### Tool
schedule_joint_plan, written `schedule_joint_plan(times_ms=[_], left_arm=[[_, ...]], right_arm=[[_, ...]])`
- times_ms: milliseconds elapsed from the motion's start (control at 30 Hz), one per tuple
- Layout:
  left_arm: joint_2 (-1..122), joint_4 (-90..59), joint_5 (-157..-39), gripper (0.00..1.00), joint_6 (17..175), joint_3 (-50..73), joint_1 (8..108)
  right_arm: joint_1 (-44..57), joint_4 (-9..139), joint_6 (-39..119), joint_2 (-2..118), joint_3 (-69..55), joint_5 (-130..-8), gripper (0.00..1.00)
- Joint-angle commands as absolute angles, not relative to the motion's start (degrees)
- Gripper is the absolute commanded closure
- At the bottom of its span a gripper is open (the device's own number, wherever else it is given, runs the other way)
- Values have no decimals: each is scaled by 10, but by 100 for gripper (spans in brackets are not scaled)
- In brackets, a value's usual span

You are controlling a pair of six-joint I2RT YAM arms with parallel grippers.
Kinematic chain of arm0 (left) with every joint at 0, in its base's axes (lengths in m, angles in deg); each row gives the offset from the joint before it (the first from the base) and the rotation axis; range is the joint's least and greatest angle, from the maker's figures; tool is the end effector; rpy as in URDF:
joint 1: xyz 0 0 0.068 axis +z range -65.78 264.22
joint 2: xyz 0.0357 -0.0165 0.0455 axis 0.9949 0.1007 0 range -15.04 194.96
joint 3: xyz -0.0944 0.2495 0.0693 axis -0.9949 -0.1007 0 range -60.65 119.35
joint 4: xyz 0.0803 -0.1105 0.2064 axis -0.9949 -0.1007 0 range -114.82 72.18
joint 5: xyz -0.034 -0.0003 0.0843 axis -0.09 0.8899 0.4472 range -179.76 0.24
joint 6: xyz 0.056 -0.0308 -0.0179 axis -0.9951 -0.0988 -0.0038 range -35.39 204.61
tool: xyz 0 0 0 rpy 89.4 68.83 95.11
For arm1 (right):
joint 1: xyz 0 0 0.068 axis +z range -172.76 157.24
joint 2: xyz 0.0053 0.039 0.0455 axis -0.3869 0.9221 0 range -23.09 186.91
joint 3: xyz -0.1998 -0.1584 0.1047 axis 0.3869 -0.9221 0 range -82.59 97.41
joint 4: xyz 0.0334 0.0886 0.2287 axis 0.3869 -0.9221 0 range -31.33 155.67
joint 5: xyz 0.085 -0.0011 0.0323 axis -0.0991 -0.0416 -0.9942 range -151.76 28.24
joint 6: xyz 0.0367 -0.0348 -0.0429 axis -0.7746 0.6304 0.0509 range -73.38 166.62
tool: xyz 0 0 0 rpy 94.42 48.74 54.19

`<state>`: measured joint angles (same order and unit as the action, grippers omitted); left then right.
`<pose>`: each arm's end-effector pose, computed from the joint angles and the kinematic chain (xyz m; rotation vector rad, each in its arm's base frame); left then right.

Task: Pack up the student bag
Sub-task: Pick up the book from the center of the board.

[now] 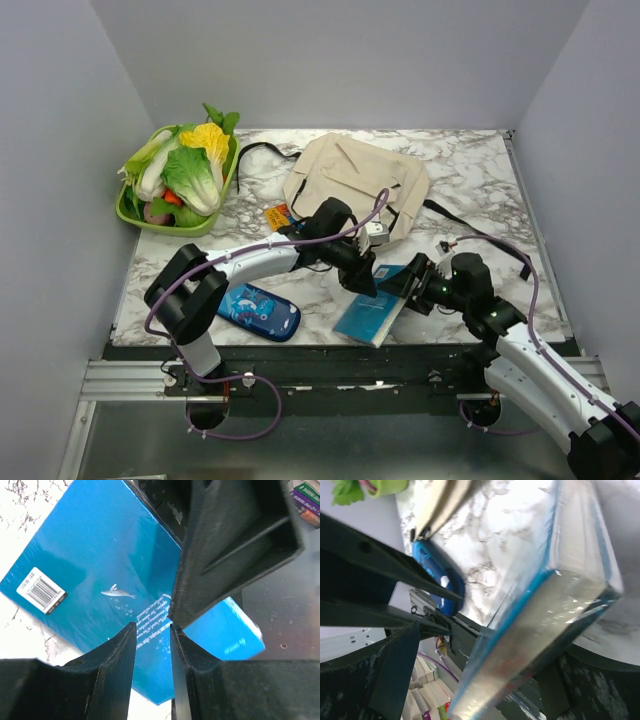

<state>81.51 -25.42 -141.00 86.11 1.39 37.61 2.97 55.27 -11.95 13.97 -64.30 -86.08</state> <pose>0.2130 -0.2851 0.2261 1.3561 1.9677 -1.4469 0.1263 0.0849 0.1978 0.3711 2.2897 1.2742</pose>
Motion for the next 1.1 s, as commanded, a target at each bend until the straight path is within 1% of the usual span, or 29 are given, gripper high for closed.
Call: schedule_joint_plan(times_ms=[0,133,167,233,267,300,333,367,400,433,467,533,567,633,667,800,833,867,900,933,967,1000,1067], left_arm=[[813,-266,-1428,59,850,31,375],[816,-275,-1426,59,829,32,376],[818,-277,-1425,59,825,34,379],[820,-286,-1425,59,818,38,383],[820,-289,-1425,59,815,39,389],[819,-297,-1425,59,814,42,393],[816,-301,-1425,59,807,48,396],[816,-305,-1424,58,805,53,399],[816,-307,-1414,58,804,57,404],[815,-307,-1408,58,804,68,405],[816,-307,-1401,56,808,77,405],[818,-323,-1369,50,805,117,405],[818,-335,-1355,44,794,132,405],[814,-366,-1319,41,745,172,413],[815,-377,-1317,36,728,188,421],[855,-489,-1335,25,656,283,468],[866,-514,-1338,23,614,315,477],[892,-543,-1334,17,574,331,491],[904,-610,-1333,12,533,344,498],[914,-638,-1328,6,442,358,505],[925,-663,-1314,1,402,357,518],[927,-681,-1298,1,369,350,522],[911,-671,-1266,1,288,307,530]], right_arm=[[26,507,-123,161,-618,-837,7],[25,489,-110,179,-614,-824,16],[25,489,-109,187,-617,-822,22],[25,492,-99,196,-620,-818,29],[25,494,-96,203,-625,-810,38],[25,498,-90,208,-629,-806,42],[25,512,-88,211,-632,-805,46],[25,523,-88,216,-646,-804,54],[25,536,-88,225,-654,-807,58],[25,581,-92,232,-664,-810,63],[25,602,-93,242,-677,-815,72],[25,623,-89,274,-684,-814,78],[25,623,-82,285,-681,-813,84],[25,614,-65,303,-662,-814,91],[25,607,-60,305,-655,-809,99],[24,584,-52,289,-643,-800,99],[24,578,-52,284,-644,-800,99],[23,574,-51,275,-644,-800,99],[24,570,-51,271,-644,-800,99],[24,561,-49,266,-644,-801,99],[24,557,-48,260,-645,-800,99],[23,553,-47,250,-646,-800,99],[23,549,-45,238,-651,-800,99]])
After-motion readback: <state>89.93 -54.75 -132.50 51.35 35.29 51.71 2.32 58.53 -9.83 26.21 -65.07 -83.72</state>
